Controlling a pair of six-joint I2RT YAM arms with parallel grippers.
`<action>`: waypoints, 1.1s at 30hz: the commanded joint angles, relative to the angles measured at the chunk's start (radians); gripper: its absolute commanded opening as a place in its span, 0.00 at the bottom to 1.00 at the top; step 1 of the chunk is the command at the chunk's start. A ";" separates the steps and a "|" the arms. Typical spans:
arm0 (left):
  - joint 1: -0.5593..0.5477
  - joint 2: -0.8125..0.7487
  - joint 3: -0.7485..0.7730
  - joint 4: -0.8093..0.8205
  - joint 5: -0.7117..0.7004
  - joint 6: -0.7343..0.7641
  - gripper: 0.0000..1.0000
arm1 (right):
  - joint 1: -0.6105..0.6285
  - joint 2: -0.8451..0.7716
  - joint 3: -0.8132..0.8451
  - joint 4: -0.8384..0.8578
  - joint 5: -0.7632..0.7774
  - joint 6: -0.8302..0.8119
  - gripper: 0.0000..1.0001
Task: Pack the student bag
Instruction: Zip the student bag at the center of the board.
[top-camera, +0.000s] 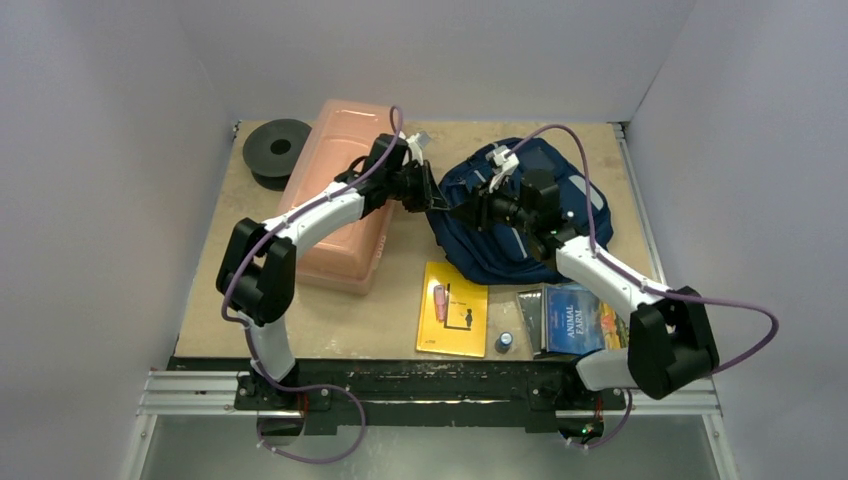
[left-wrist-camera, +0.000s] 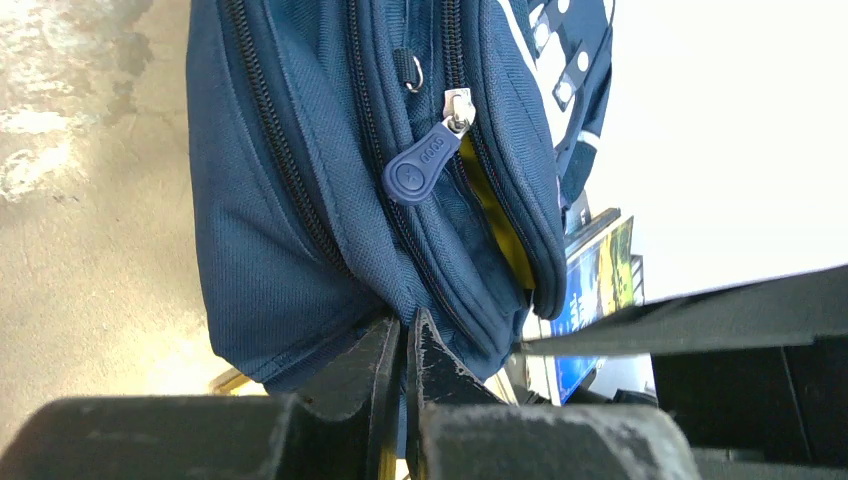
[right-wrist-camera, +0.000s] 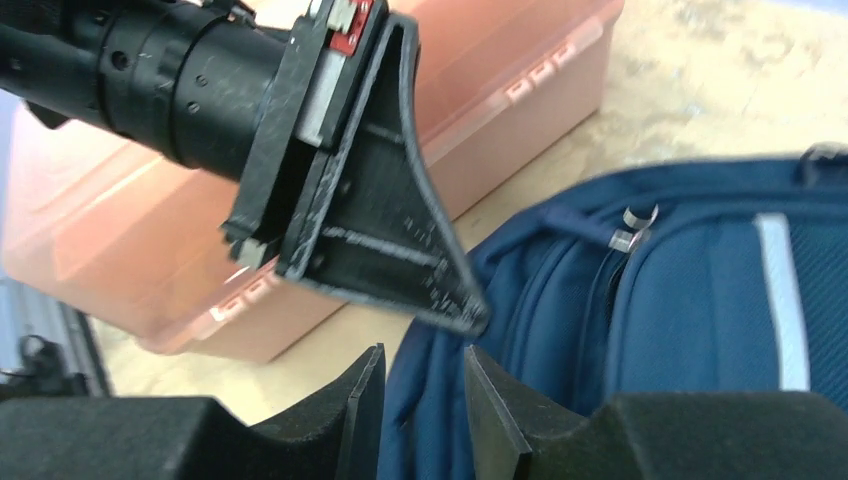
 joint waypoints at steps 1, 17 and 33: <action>0.008 -0.006 0.045 0.158 0.017 -0.031 0.00 | 0.003 -0.093 0.027 -0.216 0.035 0.251 0.41; -0.023 -0.022 0.014 0.162 -0.009 0.009 0.00 | 0.002 -0.087 0.219 -0.492 0.362 1.200 0.86; -0.054 -0.026 0.010 0.149 -0.062 0.064 0.00 | 0.066 0.290 0.603 -0.879 0.644 1.355 0.67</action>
